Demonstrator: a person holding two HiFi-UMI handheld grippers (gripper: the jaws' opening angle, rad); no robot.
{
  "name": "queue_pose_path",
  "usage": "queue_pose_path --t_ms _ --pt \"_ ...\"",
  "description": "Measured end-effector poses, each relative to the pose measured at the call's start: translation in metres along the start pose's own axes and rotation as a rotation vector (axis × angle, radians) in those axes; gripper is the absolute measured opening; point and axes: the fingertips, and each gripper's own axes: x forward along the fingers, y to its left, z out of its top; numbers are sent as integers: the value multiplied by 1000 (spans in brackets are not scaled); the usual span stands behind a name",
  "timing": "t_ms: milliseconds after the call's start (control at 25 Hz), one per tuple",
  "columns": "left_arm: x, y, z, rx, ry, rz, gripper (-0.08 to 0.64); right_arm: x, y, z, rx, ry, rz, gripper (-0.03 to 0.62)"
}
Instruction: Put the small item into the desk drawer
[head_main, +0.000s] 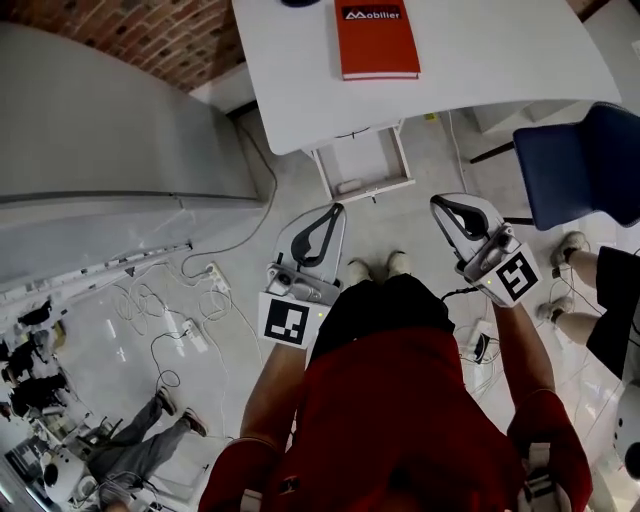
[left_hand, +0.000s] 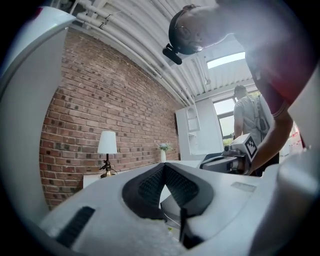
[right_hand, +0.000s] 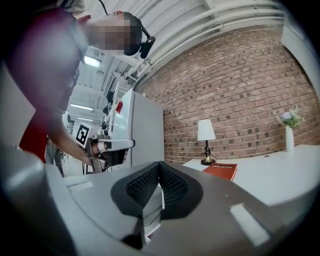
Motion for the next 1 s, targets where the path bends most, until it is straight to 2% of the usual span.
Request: queue_pose_path --t_ms 200,480,720,1000 --pt "18 -26 15 -2 -29 -77 6 -14 2 39 -30 -41 4 9" --pt "35 -44 51 8 -50 -167 6 4 17 93 -41 -125 27 9" --pt "39 -46 81 20 -79 -201 6 9 33 111 -38 -164 33 9" --pt "25 -57 88 1 -62 -221 6 6 48 126 -28 -183 3 9"
